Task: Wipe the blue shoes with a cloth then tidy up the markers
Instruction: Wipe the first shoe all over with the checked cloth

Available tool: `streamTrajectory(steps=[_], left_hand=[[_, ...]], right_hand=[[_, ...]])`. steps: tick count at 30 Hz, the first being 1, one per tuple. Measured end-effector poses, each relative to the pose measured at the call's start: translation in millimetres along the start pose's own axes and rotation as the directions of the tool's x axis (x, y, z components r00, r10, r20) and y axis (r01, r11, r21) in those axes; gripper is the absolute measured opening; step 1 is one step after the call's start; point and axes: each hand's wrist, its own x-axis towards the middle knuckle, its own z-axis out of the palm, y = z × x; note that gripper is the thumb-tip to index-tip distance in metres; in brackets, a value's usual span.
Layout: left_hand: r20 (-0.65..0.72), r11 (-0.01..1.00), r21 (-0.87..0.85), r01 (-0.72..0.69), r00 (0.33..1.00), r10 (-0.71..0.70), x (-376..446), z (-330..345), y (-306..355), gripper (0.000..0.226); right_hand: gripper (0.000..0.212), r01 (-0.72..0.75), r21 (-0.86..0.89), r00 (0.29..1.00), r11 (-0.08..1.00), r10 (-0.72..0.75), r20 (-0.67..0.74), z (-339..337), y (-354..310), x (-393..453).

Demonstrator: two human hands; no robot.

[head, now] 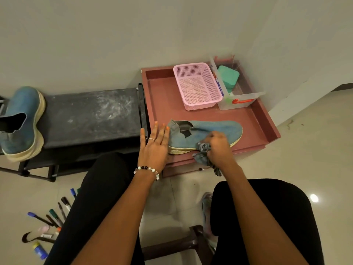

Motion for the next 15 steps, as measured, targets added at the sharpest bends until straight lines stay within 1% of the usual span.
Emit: streamTrajectory(steps=[1, 2, 3, 4, 5, 6, 7, 8, 10, 12, 15], left_hand=[[-0.058, 0.999, -0.003, -0.033, 0.998, 0.033, 2, 1, 1, 0.074], [-0.109, 0.998, -0.006, -0.070, 0.992, 0.069, 4, 2, 3, 0.076], [-0.149, 0.995, 0.006, -0.104, 0.983, 0.103, 6, 3, 3, 0.077], [-0.139, 0.992, 0.030, -0.125, 0.982, 0.128, 7, 3, 3, 0.078], [-0.111, 0.990, 0.045, -0.136, 0.984, 0.141, 8, 3, 2, 0.079], [-0.052, 0.991, 0.044, -0.128, 0.990, 0.130, 8, 3, 1, 0.079], [0.013, 0.992, 0.051, -0.112, 0.994, 0.112, 8, 3, 1, 0.077], [0.049, 0.993, 0.066, -0.097, 0.994, 0.094, 7, 3, 0, 0.076], [0.072, 0.994, 0.087, -0.070, 0.995, 0.064, 8, 4, -2, 0.077], [0.104, 0.994, 0.100, -0.047, 0.994, 0.037, 12, 3, -3, 0.084], [0.167, 0.991, 0.114, -0.065, 0.985, 0.045, 17, 1, -4, 0.091]], right_hand=[[0.035, -0.083, 0.114, 0.986, 0.990, 0.098, -0.135, -7, 2, 0], [0.036, -0.126, 0.204, 0.946, 0.971, 0.179, -0.271, -13, -1, 0], [0.034, -0.128, 0.263, 0.893, 0.956, 0.227, -0.388, -18, -10, 0], [0.030, -0.097, 0.292, 0.849, 0.951, 0.232, -0.475, -21, -22, 1], [0.025, -0.047, 0.290, 0.827, 0.956, 0.200, -0.526, -22, -37, 0], [0.023, 0.009, 0.270, 0.830, 0.963, 0.143, -0.538, -16, -51, 1], [0.025, 0.059, 0.224, 0.854, 0.973, 0.067, -0.516, -7, -65, 2], [0.027, 0.110, 0.144, 0.880, 0.983, -0.029, -0.475, 5, -75, 2], [0.030, 0.208, -0.023, 0.915, 0.978, -0.202, -0.348, 31, -82, 2], [0.045, 0.258, -0.110, 0.939, 0.960, -0.276, -0.204, 45, -76, 0], [0.052, 0.294, -0.224, 0.943, 0.929, -0.320, -0.090, 44, -68, -2]])
